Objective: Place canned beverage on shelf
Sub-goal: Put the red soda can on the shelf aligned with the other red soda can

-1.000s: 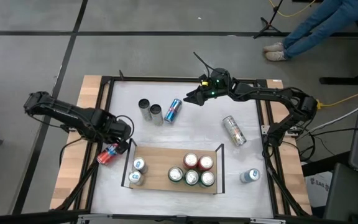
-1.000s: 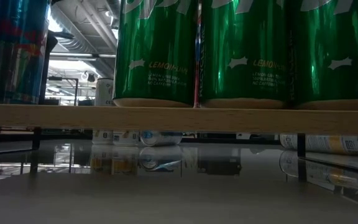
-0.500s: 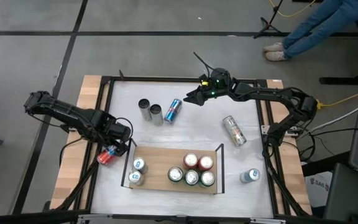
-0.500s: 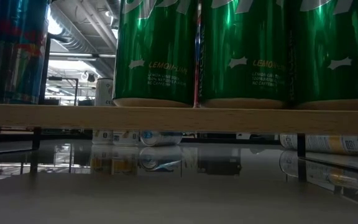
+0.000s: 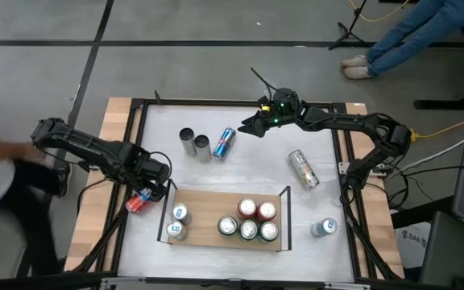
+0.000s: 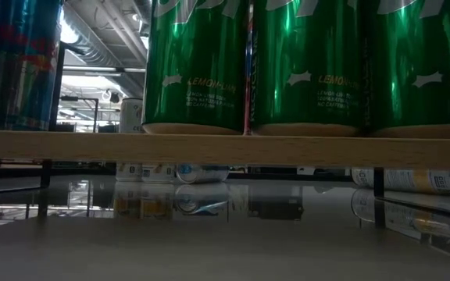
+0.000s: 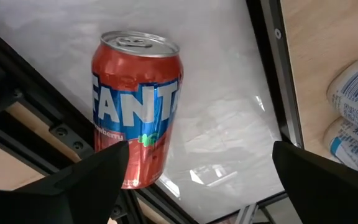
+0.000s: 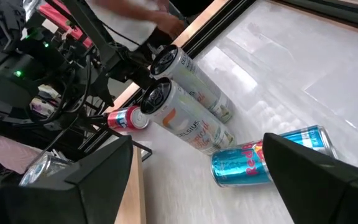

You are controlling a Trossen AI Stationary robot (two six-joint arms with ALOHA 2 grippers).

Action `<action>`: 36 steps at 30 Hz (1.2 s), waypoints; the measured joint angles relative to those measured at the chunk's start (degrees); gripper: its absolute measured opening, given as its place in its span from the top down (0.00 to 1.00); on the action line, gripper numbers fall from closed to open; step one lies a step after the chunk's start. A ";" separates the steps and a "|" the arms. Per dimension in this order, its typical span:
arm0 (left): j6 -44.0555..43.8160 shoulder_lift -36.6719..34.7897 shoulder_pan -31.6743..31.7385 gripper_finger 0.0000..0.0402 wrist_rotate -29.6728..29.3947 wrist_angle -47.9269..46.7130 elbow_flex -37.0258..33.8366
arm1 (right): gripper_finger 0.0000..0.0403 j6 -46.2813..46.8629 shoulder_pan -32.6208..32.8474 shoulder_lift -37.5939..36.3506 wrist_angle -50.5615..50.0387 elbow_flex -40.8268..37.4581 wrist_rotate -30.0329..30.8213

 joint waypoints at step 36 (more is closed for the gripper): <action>22.87 5.99 10.64 0.03 -1.66 -8.37 5.62 | 0.14 -0.13 0.02 0.02 -0.01 0.00 0.08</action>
